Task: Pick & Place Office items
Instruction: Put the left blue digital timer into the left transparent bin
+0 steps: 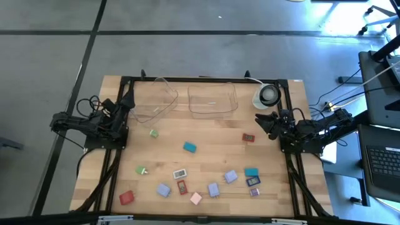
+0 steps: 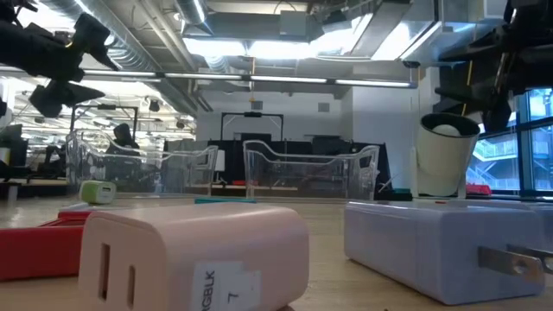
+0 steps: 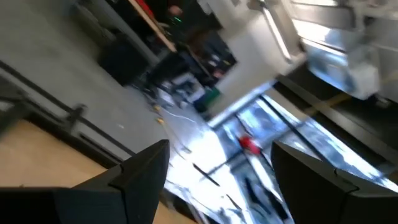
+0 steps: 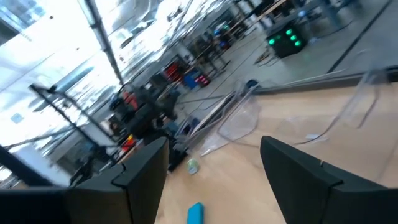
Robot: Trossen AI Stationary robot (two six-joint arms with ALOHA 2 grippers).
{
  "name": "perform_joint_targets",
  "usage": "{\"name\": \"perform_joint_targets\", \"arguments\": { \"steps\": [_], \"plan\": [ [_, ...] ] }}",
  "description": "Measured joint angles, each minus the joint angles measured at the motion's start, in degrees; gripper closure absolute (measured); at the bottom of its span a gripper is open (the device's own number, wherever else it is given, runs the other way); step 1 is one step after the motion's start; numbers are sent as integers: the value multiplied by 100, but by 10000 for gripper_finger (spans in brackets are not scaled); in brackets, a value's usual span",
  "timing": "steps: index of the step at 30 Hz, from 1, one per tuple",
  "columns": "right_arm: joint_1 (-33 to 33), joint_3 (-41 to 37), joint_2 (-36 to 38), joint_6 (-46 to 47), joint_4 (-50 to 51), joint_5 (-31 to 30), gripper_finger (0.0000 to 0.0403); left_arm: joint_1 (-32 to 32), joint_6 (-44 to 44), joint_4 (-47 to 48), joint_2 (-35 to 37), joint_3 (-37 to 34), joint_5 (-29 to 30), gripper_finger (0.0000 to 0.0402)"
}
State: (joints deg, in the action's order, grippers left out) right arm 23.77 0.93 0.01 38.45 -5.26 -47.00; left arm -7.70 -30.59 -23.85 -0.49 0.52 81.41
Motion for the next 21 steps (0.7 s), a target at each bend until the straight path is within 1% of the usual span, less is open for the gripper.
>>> {"name": "perform_joint_targets", "arguments": {
  "steps": [3, 6, 8, 14, 17, 19, 21],
  "plan": [
    [0, 1, 0, 10, -81, -193, 145, 0, -18, -91, 0, 1, -787, 125],
    [-2, 2, 0, 7, -183, -323, 145, 0, -3, -347, -1, 1, -1667, 125],
    [-2, 0, 0, 7, -181, -426, 145, -2, 177, -649, 0, 1, -2147, 125],
    [0, 0, 0, -54, -181, -738, 145, -1, 1061, -1501, -133, 246, -3131, 125],
    [0, 0, 0, -54, -181, -846, 145, 0, 1540, -1544, -383, 548, -3828, 125],
    [-2, 0, 0, -46, -181, -939, 145, 0, 1861, -1544, -687, 805, -4278, 125],
    [0, 1, 0, -30, -181, -1050, 145, 0, 2149, -1532, -1112, 1089, -4490, 125]
  ]
}}
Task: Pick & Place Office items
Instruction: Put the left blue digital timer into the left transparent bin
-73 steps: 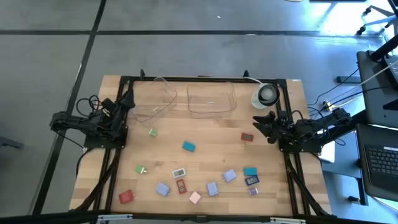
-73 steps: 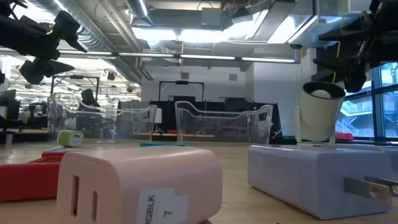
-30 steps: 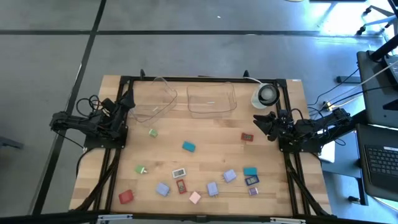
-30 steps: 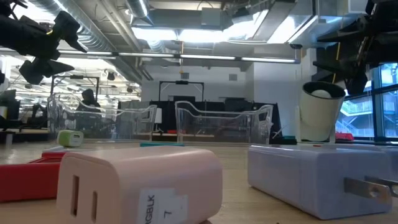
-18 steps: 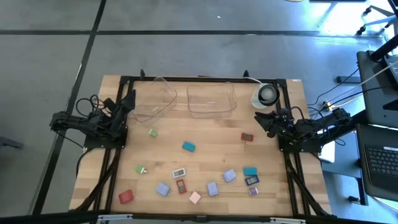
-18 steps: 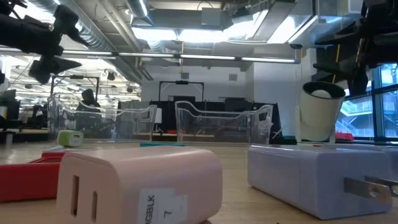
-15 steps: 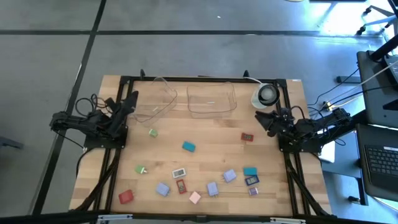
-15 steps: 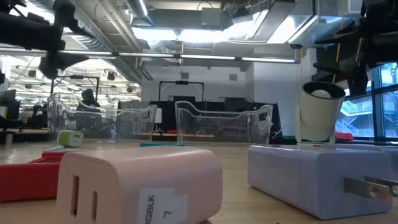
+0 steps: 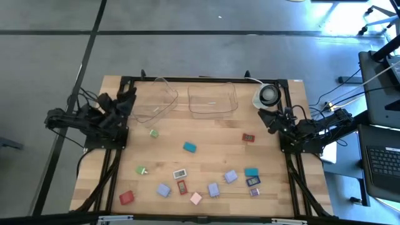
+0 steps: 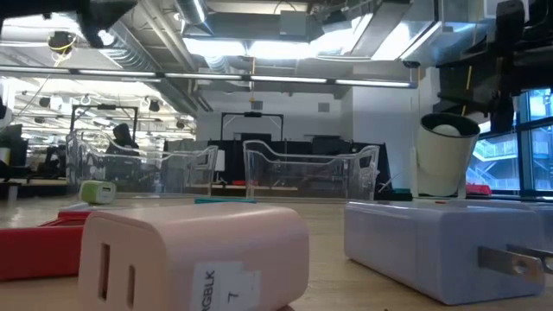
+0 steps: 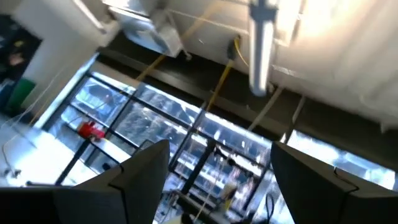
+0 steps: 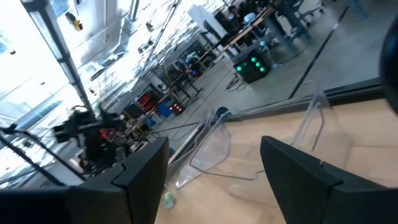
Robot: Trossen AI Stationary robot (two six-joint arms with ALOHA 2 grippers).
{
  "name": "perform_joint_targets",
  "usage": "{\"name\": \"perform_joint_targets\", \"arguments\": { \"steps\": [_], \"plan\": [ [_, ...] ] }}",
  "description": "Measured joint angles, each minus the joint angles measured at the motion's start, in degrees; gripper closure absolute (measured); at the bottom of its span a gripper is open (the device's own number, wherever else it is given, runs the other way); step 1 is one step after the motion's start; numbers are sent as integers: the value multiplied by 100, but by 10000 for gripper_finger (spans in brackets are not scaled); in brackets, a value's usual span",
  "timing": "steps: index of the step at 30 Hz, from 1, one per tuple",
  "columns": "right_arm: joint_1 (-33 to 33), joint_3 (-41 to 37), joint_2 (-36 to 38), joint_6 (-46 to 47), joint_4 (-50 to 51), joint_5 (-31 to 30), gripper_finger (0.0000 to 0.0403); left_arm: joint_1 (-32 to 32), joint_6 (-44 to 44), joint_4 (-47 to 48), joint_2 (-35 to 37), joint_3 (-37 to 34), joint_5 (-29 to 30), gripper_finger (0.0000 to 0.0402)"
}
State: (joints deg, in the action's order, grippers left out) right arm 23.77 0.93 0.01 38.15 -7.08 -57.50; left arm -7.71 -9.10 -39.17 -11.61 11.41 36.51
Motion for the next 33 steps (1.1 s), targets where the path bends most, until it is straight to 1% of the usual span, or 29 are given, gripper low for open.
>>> {"name": "perform_joint_targets", "arguments": {
  "steps": [6, 8, 10, 12, 16, 19, 21, 22, 25, 28, 31, 33],
  "plan": [
    [-1, 1, 0, 1, 1, -278, 145, -1, 650, 103, -1524, 870, 9, 125],
    [0, -1, 0, 1, 1, -317, 145, -1, 731, 425, -1984, 1196, 107, 125],
    [-2, -1, 0, 1, 1, -317, 145, 0, 736, 1069, -2384, 1575, 207, 125],
    [0, -1, 0, 1, 1, -317, 145, -2, 709, 1999, -2755, 1988, 318, 125],
    [-2, -1, 0, 3, 1, -317, 145, 0, 197, 3768, -3491, 2760, 276, 125],
    [0, -1, 0, 3, 13, -317, 145, 0, -23, 4871, -3995, 3185, -184, 125],
    [-1, 1, 0, 3, 45, -316, 145, 0, 95, 5435, -4309, 3371, -643, 125],
    [-2, -1, 0, 3, 65, -315, 145, -2, 254, 5565, -4463, 3418, -832, 125],
    [-1, 0, 0, 5, 101, -315, 145, 0, 865, 5626, -4906, 3429, -1330, 125],
    [-1, -1, 0, 6, 151, -315, 145, 0, 1350, 5613, -5388, 3428, -1993, 125],
    [-2, -1, 0, 18, 208, -315, 145, -2, 1540, 5559, -5892, 3426, -2593, 125],
    [-2, -1, 0, 18, 216, -315, 145, -1, 1541, 5377, -6224, 3426, -2822, 125]
  ]
}}
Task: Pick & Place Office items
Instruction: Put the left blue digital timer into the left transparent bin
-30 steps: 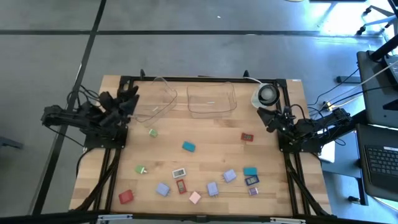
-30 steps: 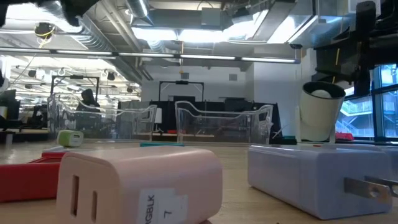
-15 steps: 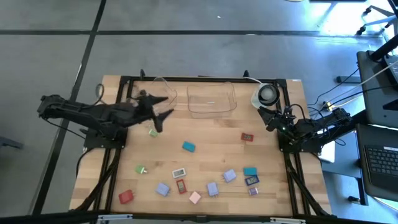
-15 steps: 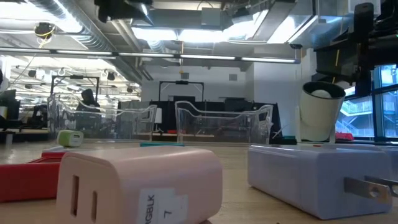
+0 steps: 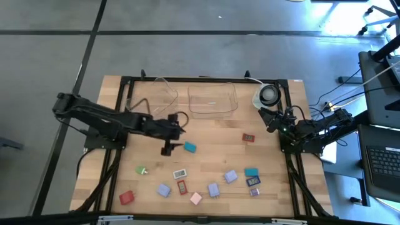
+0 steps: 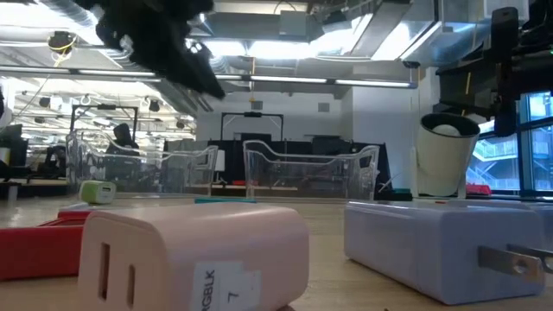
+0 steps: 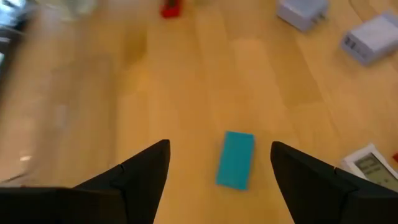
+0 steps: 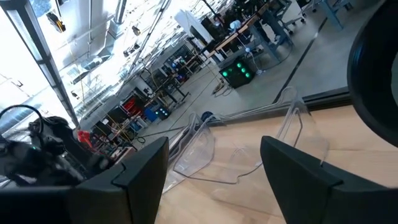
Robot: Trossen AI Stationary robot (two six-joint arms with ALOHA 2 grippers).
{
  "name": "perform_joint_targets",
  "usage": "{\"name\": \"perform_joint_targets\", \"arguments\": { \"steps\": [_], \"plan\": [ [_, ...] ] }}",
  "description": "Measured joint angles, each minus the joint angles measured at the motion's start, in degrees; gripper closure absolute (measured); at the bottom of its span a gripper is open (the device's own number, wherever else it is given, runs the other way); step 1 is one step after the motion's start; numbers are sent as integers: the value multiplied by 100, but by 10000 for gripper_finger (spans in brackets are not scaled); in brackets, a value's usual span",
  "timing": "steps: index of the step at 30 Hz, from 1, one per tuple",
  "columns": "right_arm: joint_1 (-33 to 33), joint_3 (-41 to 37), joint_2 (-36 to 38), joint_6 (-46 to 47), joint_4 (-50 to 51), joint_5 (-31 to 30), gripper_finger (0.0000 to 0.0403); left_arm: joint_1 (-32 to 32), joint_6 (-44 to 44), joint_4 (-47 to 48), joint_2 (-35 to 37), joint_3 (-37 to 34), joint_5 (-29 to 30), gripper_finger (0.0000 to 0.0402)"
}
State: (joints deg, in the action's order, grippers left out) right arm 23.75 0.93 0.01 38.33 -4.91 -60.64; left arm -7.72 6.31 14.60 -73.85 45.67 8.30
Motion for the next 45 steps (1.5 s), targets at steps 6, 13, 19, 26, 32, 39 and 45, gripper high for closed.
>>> {"name": "perform_joint_targets", "arguments": {
  "steps": [6, 13, 19, 26, 32, 39, 45],
  "plan": [
    [0, 0, 0, 13, 141, 2, 145, 1, 185, -842, -910, -2, -351, 125],
    [2, 0, 0, 22, 233, 4, 145, 1, 243, -1184, -1694, -7, -404, 125],
    [1, 1, 0, 22, 288, 22, 145, 5, 244, -1215, -2354, -7, -359, 125],
    [0, 0, 0, 22, 307, 23, 145, 12, 124, -1391, -2725, 15, -382, 126],
    [1, 0, 0, 20, 318, 22, 145, 87, -344, -1360, -2708, 9, -573, 138],
    [2, 1, 0, 19, 318, 22, 145, 176, -466, -1410, -2718, 4, -765, 211],
    [2, 0, 0, 17, 318, 21, 145, 186, -457, -1755, -2737, -9, -676, 248]
  ]
}}
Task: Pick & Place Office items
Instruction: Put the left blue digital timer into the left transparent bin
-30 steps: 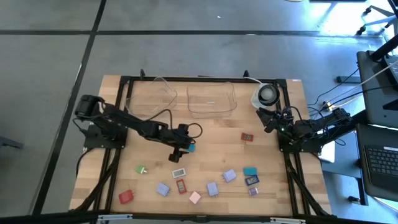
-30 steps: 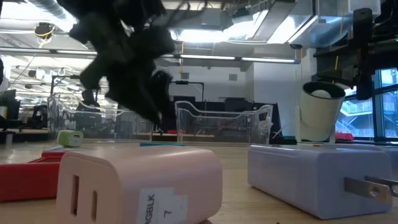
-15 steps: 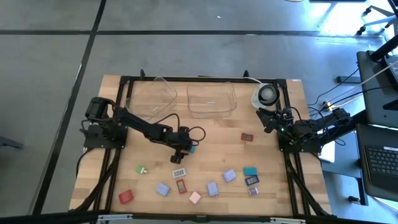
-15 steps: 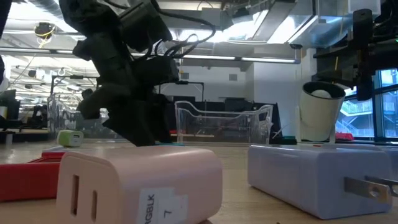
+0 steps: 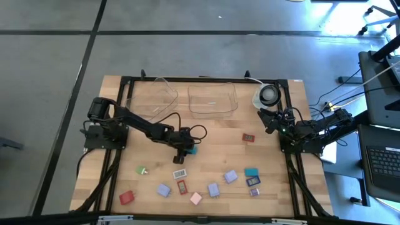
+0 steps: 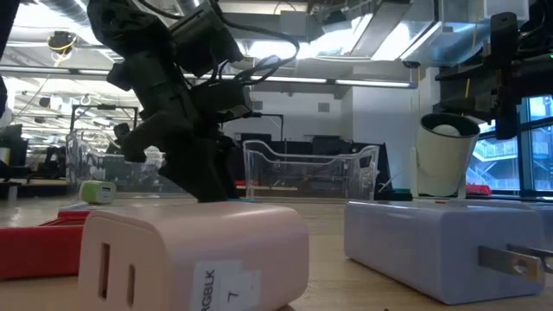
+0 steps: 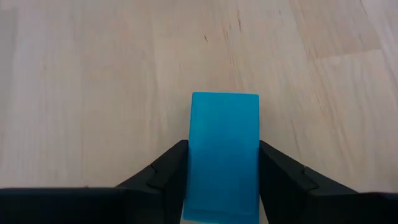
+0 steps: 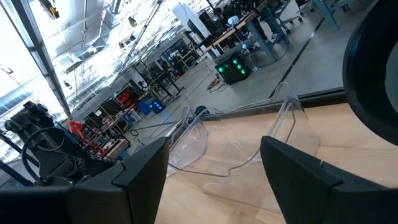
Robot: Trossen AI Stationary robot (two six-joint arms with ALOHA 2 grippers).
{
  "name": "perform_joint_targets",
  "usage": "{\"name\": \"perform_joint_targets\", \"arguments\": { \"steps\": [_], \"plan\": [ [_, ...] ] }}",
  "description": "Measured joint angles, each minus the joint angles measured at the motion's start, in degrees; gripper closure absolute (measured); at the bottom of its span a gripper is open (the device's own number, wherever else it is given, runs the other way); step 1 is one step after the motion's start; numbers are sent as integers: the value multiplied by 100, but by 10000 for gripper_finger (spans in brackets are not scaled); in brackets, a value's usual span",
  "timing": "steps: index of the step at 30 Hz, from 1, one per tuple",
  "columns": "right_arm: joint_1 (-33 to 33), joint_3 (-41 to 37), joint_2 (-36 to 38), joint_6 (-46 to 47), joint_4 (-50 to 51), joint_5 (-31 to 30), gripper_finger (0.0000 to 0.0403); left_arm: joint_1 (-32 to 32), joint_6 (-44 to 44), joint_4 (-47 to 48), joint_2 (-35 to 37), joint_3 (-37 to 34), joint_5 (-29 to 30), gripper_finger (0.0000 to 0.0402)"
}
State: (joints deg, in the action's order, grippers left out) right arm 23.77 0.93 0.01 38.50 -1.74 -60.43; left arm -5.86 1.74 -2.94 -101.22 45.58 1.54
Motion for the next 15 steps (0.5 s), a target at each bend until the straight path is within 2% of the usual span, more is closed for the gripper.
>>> {"name": "perform_joint_targets", "arguments": {
  "steps": [8, 12, 15],
  "plan": [
    [-1, 2, 0, -2, 1, -82, 145, 111, 20, -919, 370, -14, 405, 240],
    [-1, 0, 0, -58, 5, -431, 145, 272, 346, -1696, 647, -10, 734, 245],
    [-2, 0, 0, 45, 6, -423, 145, 404, 636, -2127, 836, -2, 889, 247]
  ]
}}
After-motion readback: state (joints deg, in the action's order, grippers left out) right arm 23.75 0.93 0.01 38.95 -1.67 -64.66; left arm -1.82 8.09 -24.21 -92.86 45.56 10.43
